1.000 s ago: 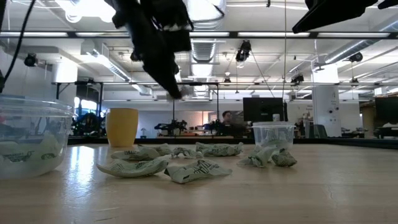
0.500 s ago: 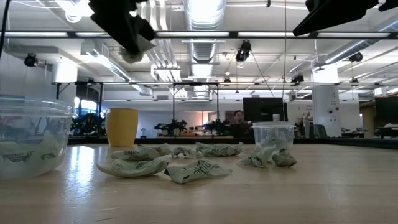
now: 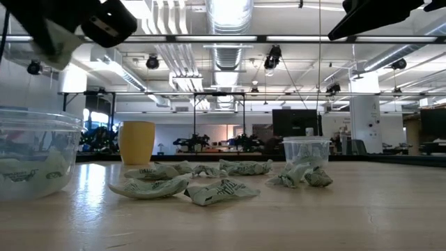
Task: Pick and place Stevia / Truvia into bins
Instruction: Put the green stevia packet into the bottom transparent container, then put the green stevia packet into the top transparent container
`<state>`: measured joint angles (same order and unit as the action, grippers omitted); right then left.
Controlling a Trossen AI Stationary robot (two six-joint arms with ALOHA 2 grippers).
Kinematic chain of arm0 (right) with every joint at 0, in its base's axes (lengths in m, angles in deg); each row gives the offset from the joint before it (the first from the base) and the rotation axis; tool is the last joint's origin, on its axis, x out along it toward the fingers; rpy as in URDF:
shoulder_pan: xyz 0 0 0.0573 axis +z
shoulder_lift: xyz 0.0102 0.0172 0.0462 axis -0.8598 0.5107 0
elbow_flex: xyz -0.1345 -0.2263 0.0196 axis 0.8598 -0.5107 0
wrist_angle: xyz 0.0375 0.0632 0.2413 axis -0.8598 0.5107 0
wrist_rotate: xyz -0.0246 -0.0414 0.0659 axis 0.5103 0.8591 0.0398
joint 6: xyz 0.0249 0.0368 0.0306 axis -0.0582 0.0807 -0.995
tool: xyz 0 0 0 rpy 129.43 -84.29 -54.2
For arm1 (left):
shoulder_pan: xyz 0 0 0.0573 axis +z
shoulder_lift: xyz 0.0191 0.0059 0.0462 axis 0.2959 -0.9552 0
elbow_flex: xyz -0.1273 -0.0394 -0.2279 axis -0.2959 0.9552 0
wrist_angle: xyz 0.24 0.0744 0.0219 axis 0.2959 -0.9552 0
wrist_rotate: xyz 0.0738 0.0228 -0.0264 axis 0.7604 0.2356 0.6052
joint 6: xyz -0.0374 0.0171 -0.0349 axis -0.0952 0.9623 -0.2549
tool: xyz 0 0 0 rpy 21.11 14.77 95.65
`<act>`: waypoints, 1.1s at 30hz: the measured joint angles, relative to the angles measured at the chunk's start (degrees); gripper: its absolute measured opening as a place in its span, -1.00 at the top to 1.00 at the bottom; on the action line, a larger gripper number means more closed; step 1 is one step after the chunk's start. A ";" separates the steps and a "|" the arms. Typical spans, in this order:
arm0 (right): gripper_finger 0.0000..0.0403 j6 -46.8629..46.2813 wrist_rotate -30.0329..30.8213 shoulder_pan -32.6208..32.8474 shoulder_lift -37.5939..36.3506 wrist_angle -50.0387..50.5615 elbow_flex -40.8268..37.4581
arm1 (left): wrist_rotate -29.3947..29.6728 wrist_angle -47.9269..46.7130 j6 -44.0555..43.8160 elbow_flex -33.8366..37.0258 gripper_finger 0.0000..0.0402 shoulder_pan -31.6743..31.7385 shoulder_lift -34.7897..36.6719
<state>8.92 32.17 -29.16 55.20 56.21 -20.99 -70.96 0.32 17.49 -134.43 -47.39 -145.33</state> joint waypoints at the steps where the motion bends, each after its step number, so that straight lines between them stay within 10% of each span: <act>1: 0.66 -0.10 0.00 0.00 0.00 -0.02 0.00 | 0.11 -0.04 -0.56 0.00 1.00 -0.62 -0.62; 18: 0.66 -0.64 0.00 0.00 0.00 -0.07 -0.70 | 0.12 0.05 -5.09 0.00 0.98 -2.44 -7.21; 33: 0.66 -4.52 -2.56 -0.04 0.00 -5.20 -4.18 | -0.12 -2.42 -8.08 0.00 0.51 -2.46 -6.21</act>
<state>4.39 29.62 -29.20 55.20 51.01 -25.17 -71.08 -2.10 9.41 -134.43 -49.85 -151.54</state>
